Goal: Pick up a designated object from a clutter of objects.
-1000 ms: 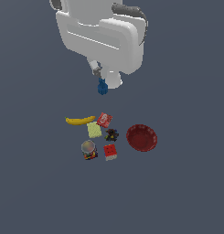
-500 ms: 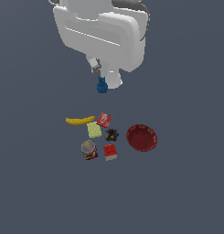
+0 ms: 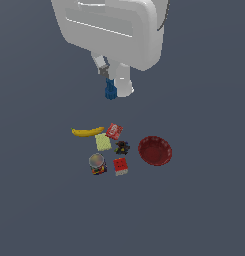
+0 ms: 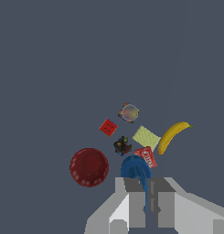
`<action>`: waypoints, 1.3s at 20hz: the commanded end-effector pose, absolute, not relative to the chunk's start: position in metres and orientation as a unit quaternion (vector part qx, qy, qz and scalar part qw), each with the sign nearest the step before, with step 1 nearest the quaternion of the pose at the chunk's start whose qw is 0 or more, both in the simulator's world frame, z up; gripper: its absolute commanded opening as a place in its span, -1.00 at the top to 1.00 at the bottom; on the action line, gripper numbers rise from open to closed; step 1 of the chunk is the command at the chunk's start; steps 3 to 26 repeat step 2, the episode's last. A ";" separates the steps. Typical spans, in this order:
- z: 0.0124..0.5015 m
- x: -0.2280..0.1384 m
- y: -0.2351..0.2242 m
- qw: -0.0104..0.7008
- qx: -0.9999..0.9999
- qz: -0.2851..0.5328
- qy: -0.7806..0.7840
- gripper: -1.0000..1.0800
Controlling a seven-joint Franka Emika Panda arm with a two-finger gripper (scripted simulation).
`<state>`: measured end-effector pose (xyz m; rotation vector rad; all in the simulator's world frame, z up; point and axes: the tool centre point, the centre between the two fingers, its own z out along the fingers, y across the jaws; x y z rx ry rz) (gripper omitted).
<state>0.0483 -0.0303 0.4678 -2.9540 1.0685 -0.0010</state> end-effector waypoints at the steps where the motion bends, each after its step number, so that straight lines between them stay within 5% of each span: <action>1: 0.470 0.050 -0.030 0.000 -0.940 0.000 0.340 1.00; 26: 0.470 0.050 -0.030 0.000 -0.940 0.000 0.340 1.00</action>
